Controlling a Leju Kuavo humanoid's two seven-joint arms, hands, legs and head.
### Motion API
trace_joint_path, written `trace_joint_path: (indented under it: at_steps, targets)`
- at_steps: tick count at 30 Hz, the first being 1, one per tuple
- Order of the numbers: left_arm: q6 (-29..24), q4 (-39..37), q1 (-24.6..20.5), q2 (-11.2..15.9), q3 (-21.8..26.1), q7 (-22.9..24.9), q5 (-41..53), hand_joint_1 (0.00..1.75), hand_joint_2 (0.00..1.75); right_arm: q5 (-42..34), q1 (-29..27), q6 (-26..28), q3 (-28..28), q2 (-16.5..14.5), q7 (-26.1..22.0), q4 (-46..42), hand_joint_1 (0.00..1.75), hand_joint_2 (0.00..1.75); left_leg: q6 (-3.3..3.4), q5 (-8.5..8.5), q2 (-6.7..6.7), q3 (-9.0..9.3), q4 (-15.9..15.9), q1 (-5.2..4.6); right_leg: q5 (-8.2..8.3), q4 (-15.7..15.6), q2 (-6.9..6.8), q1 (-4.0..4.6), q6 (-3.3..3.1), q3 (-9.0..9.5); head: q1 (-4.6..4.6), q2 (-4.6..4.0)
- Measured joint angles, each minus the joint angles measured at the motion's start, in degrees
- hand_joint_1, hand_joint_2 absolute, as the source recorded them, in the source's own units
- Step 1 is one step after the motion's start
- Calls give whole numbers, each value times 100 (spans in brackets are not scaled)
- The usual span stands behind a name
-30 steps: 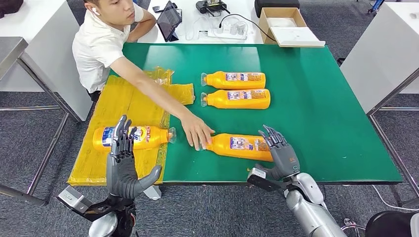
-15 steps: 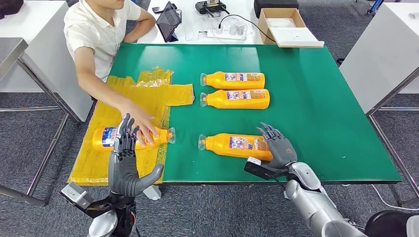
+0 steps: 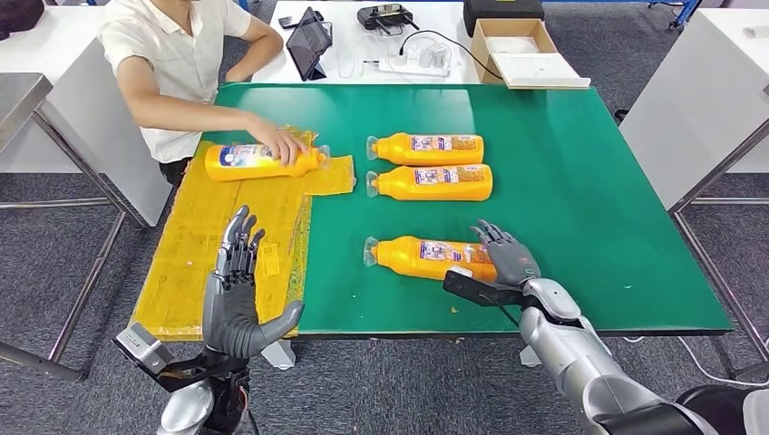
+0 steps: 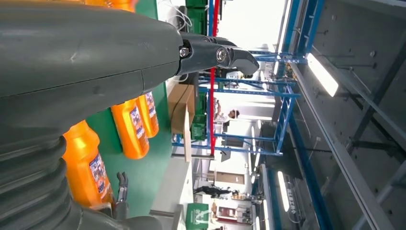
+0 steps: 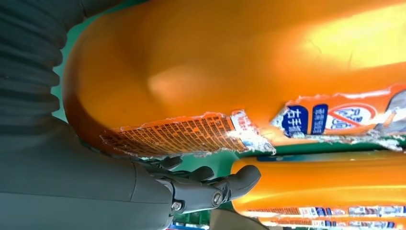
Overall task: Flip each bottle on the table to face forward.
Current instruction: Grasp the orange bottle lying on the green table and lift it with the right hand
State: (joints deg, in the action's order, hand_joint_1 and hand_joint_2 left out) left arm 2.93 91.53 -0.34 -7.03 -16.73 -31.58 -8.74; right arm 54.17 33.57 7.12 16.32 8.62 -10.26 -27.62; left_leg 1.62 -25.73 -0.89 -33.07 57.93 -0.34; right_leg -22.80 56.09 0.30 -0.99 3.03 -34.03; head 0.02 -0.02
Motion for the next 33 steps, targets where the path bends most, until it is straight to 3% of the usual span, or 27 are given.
trace_joint_path:
  at_steps: [2,8,20,23,27,30,33]
  targets:
    - [44,-2,-24,3,-1,2,-35,0,175,-16,78,-215,26,-1,-7,71,170,175,0,0,8,9,0,0,3,0,3,1,-5,4,0,0]
    - [173,-60,-151,13,-27,-2,-90,0,175,-64,360,-1086,150,40,261,332,175,175,-1,-3,34,39,0,0,5,-5,24,2,-10,7,0,1]
    - [437,-425,-384,56,-97,305,-320,0,175,-473,508,-1489,175,109,108,557,175,175,1,-1,20,50,-1,0,9,-10,23,2,-3,40,1,1]
    - [215,-515,-404,51,-91,428,-384,0,175,-875,415,-1364,113,111,-447,543,175,175,1,-2,22,45,-1,1,8,-11,23,2,-3,42,1,1]
    - [-827,-552,-307,-31,-45,586,-291,0,175,-1520,4,-568,-132,0,-1269,288,175,175,2,-6,26,32,-1,2,9,-10,25,3,-2,36,0,1]
    - [-1321,-554,-196,-152,-24,631,-272,0,175,-1706,-433,-44,-278,-224,-1399,-167,175,175,3,-8,33,13,-1,4,10,-9,32,6,-2,8,-2,1]
    - [-1440,-556,-129,-232,-22,642,-272,0,175,-1753,-691,82,-357,-372,-1402,-505,175,175,2,-7,31,4,-1,8,10,-8,33,11,-3,-2,-1,1]
